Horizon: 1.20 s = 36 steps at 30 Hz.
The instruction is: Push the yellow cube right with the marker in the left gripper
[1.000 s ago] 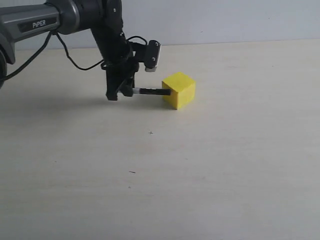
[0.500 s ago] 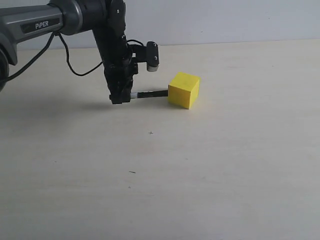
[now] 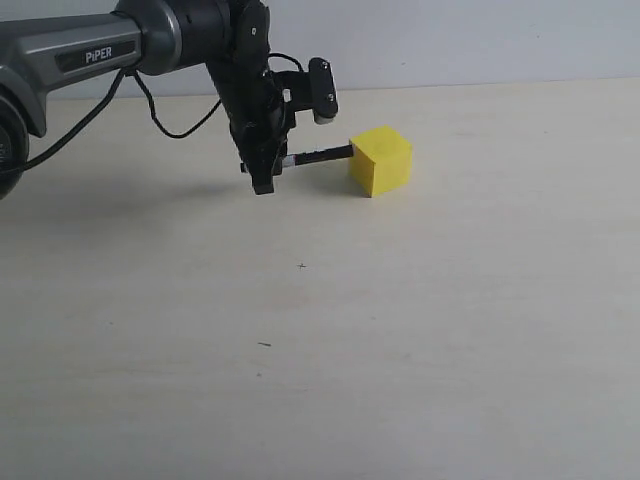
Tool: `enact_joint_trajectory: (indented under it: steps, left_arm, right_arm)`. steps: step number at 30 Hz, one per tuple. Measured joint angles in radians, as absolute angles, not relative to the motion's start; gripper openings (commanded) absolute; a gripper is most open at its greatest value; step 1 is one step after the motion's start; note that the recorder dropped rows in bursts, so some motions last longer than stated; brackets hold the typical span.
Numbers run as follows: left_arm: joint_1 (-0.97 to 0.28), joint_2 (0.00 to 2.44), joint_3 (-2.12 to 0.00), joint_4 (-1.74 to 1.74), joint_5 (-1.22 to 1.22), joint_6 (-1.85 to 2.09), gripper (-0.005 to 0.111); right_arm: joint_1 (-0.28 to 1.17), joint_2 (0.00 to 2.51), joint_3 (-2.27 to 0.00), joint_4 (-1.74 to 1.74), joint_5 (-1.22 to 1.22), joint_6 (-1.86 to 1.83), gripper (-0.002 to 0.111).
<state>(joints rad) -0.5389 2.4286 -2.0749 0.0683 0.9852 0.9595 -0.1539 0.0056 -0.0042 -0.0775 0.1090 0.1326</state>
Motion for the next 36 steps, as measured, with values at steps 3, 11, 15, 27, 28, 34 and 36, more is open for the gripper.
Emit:
enact_joint_trajectory:
  steps: [3,11,15,27,28,34,36]
  left_arm:
    - [-0.539,2.429,-2.075,0.121,1.021,0.955,0.0]
    - [-0.539,2.429,-2.075,0.159,1.028,0.946,0.0]
    - [-0.546,2.431,-2.075,0.193,0.978,0.955,0.0]
    - [-0.608,2.496,-2.077,0.299,0.803,0.94,0.0]
    - [-0.607,2.493,-2.077,0.299,0.791,0.932,0.0]
    - [-0.569,2.48,-2.077,0.3,0.816,0.919,0.0]
    - [-0.55,2.48,-2.077,0.3,0.837,0.915,0.0]
  right_arm:
    - [-0.154,0.006,-0.004,-0.077,0.109,0.133,0.0]
    - [-0.154,0.006,-0.004,-0.077,0.109,0.133,0.0]
    - [-0.154,0.006,-0.004,-0.077,0.109,0.133,0.0]
    - [-0.154,0.006,-0.004,-0.077,0.109,0.133,0.0]
    - [-0.154,0.006,-0.004,-0.077,0.109,0.133,0.0]
    - [-0.154,0.006,-0.004,-0.077,0.109,0.133,0.0]
    - [-0.154,0.006,-0.004,-0.077,0.109,0.133,0.0]
